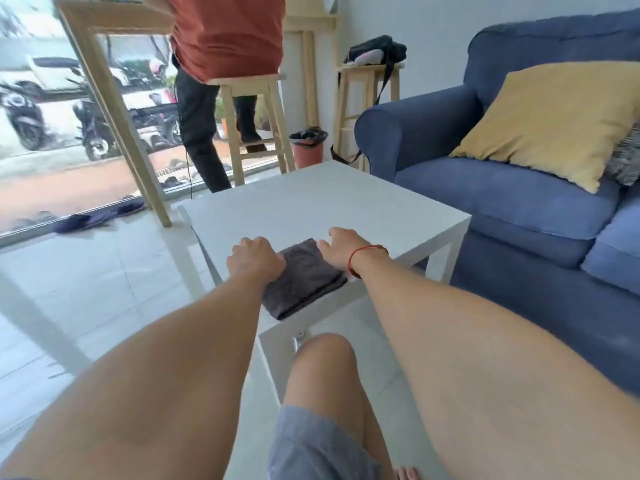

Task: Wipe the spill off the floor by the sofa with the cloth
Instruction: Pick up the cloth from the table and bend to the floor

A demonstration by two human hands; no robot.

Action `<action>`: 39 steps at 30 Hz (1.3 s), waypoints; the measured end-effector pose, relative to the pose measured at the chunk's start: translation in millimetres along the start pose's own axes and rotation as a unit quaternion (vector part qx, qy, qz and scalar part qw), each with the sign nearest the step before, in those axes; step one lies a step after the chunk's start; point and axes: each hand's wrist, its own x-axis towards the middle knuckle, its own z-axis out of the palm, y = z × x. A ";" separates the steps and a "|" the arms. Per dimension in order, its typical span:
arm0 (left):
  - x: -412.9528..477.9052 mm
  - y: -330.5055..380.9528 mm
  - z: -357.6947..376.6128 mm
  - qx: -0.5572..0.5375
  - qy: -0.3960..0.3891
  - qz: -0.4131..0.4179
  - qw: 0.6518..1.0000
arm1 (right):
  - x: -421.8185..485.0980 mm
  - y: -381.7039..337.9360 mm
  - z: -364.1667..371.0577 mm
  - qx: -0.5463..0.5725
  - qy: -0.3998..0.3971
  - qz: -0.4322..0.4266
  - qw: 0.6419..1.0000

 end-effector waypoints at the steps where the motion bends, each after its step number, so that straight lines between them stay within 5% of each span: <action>1: -0.5 -6.7 -1.2 0.002 -0.004 -0.026 1.000 | -0.6 -4.9 5.9 -0.017 -0.021 0.005 1.000; 11: 3.0 -4.5 -4.7 -0.107 -0.151 -0.102 0.977 | -0.1 -13.2 14.4 -0.022 -0.063 0.067 0.996; 20: -7.8 81.8 1.8 -0.379 -0.122 -0.084 0.913 | -16.1 41.0 -13.8 0.269 0.061 0.152 0.949; 32: -92.6 264.0 77.9 -0.317 -0.155 0.255 0.900 | -106.3 209.3 -72.7 0.406 0.306 0.300 0.807; 39: -142.1 346.6 151.9 -0.341 -0.265 0.218 0.875 | -156.5 313.8 -61.0 0.344 0.380 0.373 0.774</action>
